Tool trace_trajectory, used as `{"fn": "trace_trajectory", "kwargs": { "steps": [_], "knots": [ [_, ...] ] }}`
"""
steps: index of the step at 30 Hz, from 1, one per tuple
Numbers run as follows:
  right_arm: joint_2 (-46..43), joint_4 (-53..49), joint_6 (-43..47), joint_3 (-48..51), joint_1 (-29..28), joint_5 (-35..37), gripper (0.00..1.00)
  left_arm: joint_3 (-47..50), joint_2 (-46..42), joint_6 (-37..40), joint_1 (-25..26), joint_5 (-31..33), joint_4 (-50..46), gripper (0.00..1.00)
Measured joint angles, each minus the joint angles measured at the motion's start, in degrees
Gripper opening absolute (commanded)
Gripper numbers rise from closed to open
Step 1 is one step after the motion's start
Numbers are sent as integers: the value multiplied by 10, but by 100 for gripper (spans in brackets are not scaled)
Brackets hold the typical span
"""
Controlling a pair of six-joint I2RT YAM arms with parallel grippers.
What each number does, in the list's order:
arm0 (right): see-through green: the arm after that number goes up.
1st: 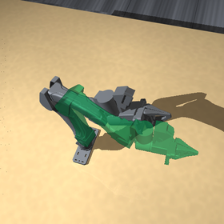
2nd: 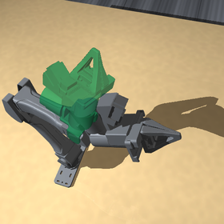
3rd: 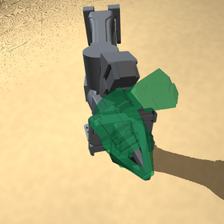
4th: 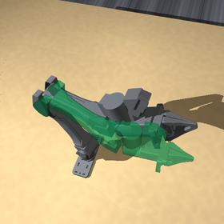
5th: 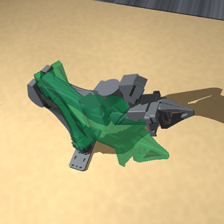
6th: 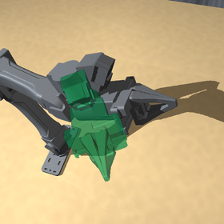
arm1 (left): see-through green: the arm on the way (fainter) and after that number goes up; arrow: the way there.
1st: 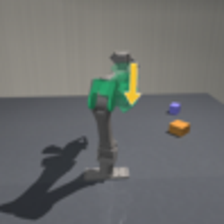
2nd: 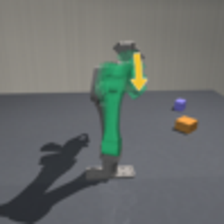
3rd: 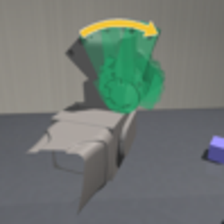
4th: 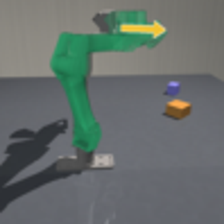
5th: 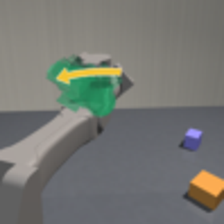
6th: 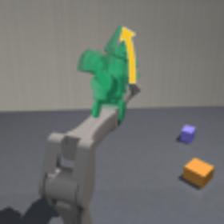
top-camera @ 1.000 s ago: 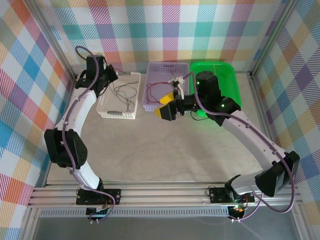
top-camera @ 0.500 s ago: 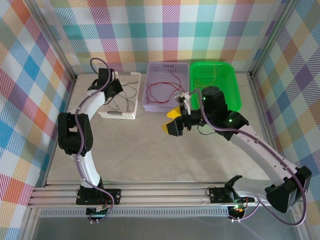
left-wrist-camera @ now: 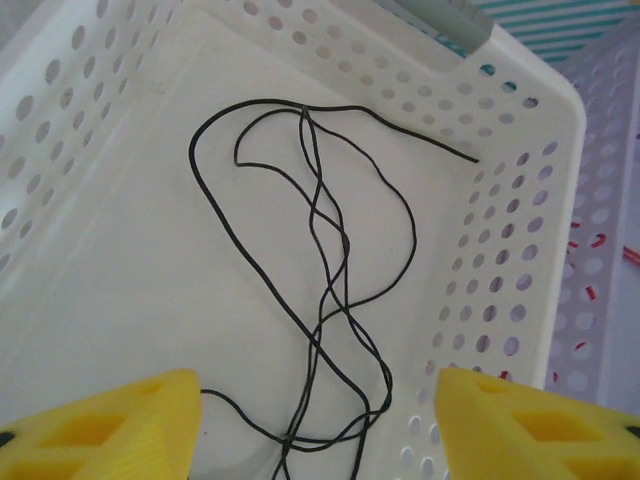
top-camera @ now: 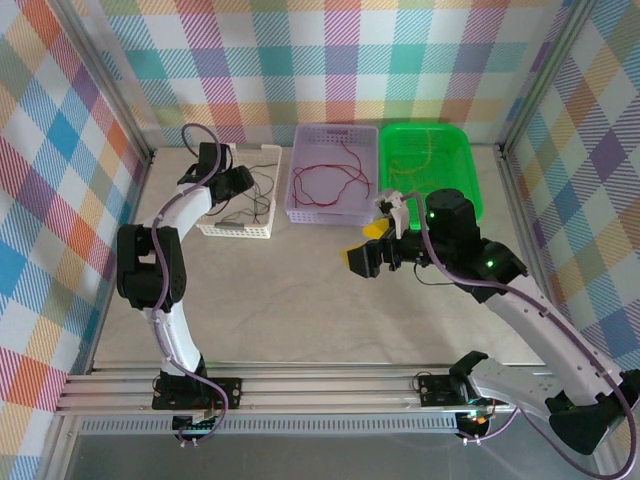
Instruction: Untangle the cables
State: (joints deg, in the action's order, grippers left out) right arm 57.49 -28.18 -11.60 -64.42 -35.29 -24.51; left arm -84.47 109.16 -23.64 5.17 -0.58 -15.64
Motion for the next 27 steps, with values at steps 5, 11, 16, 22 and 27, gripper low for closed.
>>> {"fn": "trace_trajectory", "kwargs": {
  "steps": [5,11,16,22,27],
  "knots": [
    [-17,-33,-17,0,23,63,100,-2,-52,-8,1,-6,-26,100],
    [-56,-49,-32,24,78,166,100,13,-145,-13,7,2,-40,100],
    [-117,-23,-28,106,134,289,100,84,-259,-17,29,47,-50,100],
    [-153,73,12,238,216,400,100,181,-374,-18,56,94,-60,100],
    [-83,165,15,292,297,433,100,242,-413,-16,57,122,-65,100]
  ]
}}
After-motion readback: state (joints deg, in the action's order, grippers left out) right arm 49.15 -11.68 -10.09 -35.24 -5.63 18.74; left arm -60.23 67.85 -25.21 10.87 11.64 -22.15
